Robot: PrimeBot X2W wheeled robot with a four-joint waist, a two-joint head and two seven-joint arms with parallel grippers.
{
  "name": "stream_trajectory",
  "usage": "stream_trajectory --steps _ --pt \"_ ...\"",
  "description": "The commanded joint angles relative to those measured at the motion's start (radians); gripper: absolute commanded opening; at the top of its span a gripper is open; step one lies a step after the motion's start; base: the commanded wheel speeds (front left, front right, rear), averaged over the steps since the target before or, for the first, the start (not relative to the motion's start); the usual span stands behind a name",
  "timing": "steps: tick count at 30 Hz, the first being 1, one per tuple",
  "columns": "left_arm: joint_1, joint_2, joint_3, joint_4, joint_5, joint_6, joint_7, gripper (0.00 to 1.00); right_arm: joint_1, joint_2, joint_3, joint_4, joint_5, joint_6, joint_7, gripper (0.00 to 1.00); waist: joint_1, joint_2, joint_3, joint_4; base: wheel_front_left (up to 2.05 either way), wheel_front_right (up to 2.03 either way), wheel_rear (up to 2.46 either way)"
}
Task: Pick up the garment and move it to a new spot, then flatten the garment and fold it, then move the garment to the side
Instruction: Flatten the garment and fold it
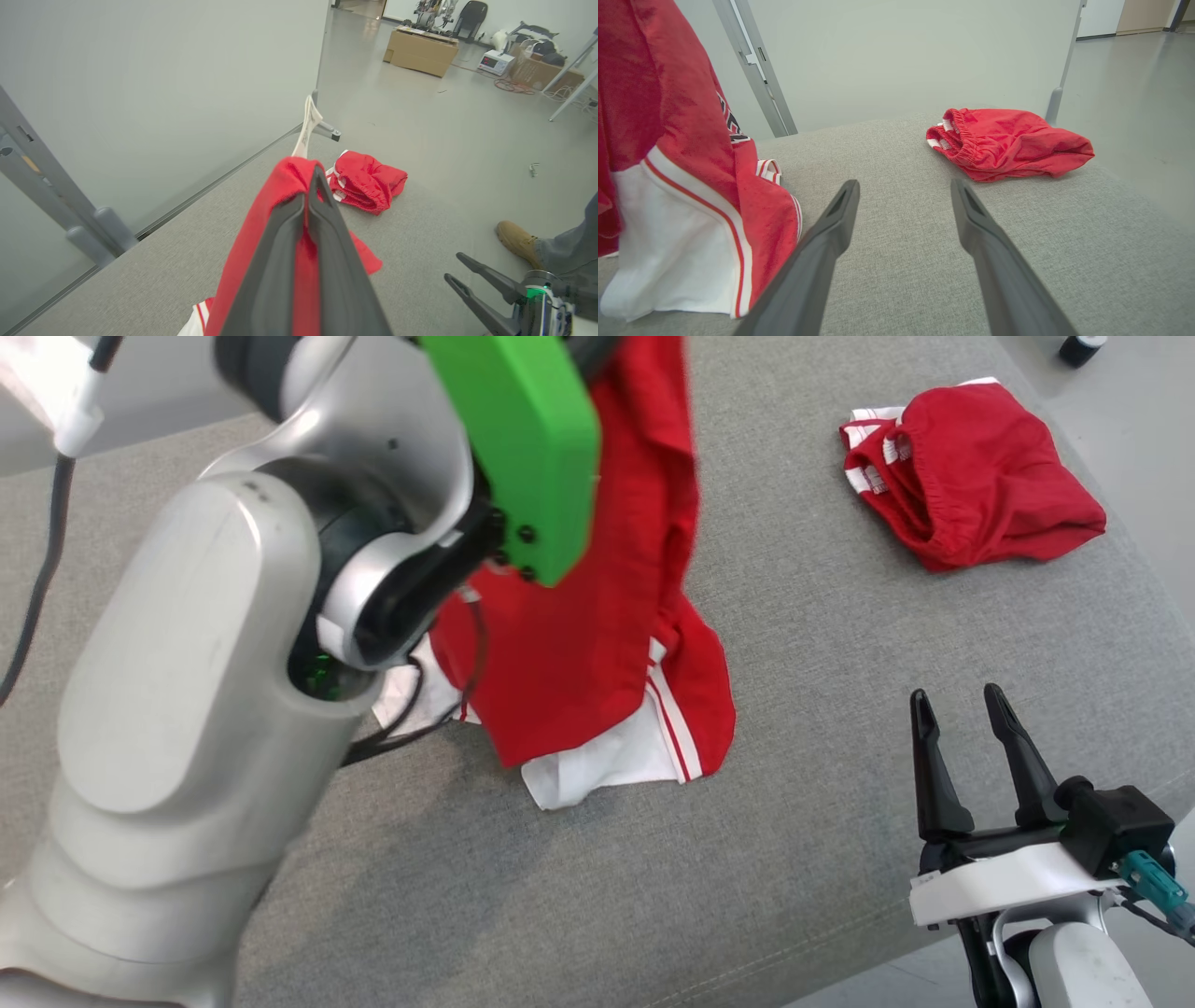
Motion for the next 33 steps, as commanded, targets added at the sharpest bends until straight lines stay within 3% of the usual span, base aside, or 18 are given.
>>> stream_trajectory --steps 1,11,12,15,21,27,33 --pt "0.031 0.038 0.0 0.033 0.028 -0.01 -0.011 0.0 -0.014 -0.002 0.007 0.002 0.007 -0.001 -0.003 1.0 0.0 -0.0001 0.004 -0.004 0.0 0.0 0.0" --pt "0.245 0.305 0.043 0.218 0.072 -0.029 -0.007 0.0 0.002 -0.002 0.011 0.005 0.0 -0.001 -0.003 1.0 0.0 -0.0001 0.013 0.001 0.0 0.0 0.0" --pt "0.245 0.305 0.043 0.218 0.072 -0.029 -0.007 0.0 0.002 -0.002 0.011 0.005 0.0 -0.001 -0.003 1.0 0.0 -0.0001 0.013 0.001 0.0 0.0 0.0" --pt "0.335 0.412 0.066 0.238 0.067 -0.04 0.0 0.0 0.006 -0.002 0.004 0.006 -0.013 -0.001 -0.003 1.0 0.0 -0.0001 0.016 0.021 0.0 0.0 0.0" --pt "0.43 0.535 0.091 0.202 0.043 -0.068 0.035 0.0 -0.003 -0.002 0.002 0.005 -0.042 -0.001 -0.003 1.0 0.0 -0.0001 0.018 0.076 0.0 0.0 0.0" --pt "0.52 0.566 0.108 0.153 0.022 -0.058 0.0 0.0 -0.024 -0.002 0.013 0.007 -0.06 -0.001 -0.003 1.0 0.0 -0.0001 0.017 0.116 0.0 0.0 0.0" --pt "0.657 0.516 0.154 0.146 0.032 -0.011 -0.212 0.0 -0.017 -0.002 0.015 0.004 -0.073 -0.001 -0.003 1.0 0.0 -0.0001 0.011 0.128 0.0 0.0 0.0"
